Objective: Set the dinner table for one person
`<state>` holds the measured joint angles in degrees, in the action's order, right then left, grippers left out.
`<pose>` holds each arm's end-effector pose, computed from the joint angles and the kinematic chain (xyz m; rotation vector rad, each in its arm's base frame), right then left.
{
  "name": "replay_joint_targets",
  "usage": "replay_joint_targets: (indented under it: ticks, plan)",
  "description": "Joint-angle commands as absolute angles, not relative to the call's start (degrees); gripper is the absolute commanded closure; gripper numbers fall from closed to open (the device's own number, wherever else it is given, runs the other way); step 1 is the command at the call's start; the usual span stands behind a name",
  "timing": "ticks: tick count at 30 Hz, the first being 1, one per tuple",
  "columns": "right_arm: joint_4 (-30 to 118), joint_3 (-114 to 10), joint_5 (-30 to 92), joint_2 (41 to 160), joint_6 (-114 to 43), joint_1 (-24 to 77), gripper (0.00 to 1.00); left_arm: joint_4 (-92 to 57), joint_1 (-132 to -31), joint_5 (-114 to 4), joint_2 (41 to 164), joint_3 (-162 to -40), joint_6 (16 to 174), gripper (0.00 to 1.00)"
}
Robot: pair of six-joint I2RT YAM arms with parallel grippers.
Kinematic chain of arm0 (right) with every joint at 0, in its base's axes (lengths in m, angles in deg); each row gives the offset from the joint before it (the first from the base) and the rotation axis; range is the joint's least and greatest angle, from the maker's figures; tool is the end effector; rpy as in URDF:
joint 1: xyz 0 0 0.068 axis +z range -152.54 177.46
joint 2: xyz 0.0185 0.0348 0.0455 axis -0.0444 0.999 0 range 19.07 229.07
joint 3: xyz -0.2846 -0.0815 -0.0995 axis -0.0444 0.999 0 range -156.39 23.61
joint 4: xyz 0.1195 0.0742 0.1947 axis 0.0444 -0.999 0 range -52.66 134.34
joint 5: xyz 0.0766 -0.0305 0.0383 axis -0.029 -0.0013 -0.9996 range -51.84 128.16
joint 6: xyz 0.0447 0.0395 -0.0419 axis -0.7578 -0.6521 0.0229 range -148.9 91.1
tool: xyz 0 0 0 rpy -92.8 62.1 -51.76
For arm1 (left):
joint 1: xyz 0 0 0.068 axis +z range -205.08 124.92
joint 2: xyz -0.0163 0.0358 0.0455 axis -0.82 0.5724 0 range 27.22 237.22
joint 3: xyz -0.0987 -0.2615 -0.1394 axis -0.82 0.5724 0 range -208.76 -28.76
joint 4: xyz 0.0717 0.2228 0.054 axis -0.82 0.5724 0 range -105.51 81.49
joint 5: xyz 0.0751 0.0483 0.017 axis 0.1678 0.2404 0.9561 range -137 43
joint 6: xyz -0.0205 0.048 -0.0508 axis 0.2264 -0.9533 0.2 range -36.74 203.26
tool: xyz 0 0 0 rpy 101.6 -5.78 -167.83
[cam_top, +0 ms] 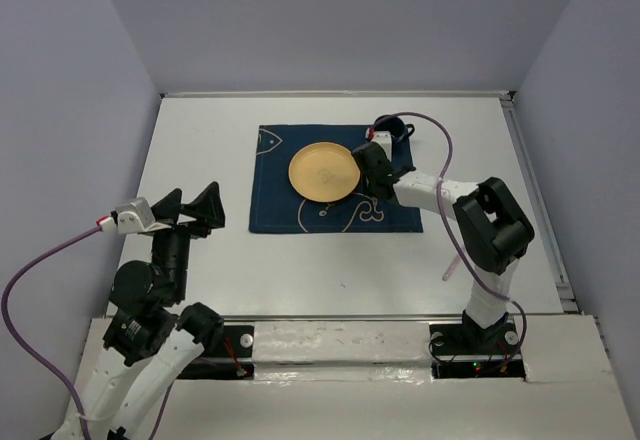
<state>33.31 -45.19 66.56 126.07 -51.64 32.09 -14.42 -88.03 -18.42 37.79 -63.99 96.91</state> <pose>0.3486 0.2060 0.2181 -0.0231 2.3018 -0.1000 0.0274 0.0166 0.3674 -0.2459 1.1975 -0.4218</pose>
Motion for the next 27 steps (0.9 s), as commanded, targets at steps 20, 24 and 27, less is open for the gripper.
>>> replay_joint_targets:
  ticks: [20, 24, 27]
  plan:
    - [24.2, -36.0, 73.1, 109.3, -66.9, 30.5, 0.52, -15.6, -86.7, -26.3, 41.3, -65.6, 95.7, 0.01]
    - [12.1, -27.8, 75.0, 97.5, -82.5, 26.7, 0.6, -15.3, -88.3, -29.9, 40.3, -66.0, 95.7, 0.01]
    - [5.5, -20.6, 71.0, 92.5, -88.3, 21.6, 0.53, -14.3, -91.6, -28.1, 38.0, -66.0, 95.3, 0.01]
